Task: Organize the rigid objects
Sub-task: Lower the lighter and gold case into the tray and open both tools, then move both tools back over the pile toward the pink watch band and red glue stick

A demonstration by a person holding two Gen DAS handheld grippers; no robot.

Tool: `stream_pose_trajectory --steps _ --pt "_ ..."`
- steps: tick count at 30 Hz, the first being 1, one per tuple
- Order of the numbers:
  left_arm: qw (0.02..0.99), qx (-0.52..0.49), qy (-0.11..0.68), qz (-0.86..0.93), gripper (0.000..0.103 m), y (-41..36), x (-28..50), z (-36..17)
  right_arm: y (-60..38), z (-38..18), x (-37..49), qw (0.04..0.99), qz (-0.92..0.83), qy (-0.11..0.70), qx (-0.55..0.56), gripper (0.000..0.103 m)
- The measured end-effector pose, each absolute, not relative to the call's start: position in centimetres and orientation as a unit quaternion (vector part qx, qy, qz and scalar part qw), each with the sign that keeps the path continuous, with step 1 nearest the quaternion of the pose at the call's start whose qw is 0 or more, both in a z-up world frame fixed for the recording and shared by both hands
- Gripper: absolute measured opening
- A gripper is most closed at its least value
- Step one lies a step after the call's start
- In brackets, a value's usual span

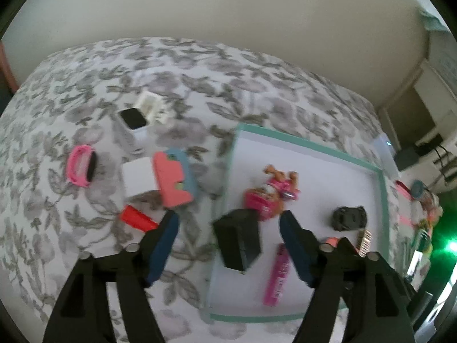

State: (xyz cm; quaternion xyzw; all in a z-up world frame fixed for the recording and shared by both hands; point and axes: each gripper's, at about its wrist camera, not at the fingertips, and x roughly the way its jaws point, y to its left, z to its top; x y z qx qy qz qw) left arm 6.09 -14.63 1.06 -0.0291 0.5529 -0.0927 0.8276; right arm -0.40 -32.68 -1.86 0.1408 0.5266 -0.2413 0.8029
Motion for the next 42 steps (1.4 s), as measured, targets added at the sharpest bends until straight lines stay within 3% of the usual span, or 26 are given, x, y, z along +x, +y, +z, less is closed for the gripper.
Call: stream_pose_trajectory --steps 14,21,23,42 --pt "0.818 -0.066 0.572 0.005 0.081 -8.3 8.3 -0.8 -31.6 -2.0 0.1 0.813 -0.225 0.523 0.124 0.102" --pt "0.821 -0.078 0.566 0.026 0.082 -5.7 9.6 -1.0 -31.0 -1.9 0.4 0.819 -0.216 0.515 0.130 0.103" --pt "0.817 -0.089 0.569 0.030 0.097 -4.7 10.2 -1.3 -30.5 -1.5 0.6 0.825 -0.207 0.510 0.128 0.103" --pt "0.841 -0.089 0.526 0.093 0.097 4.3 12.2 2.3 -18.8 2.1 6.6 0.872 -0.039 0.473 0.117 0.103"
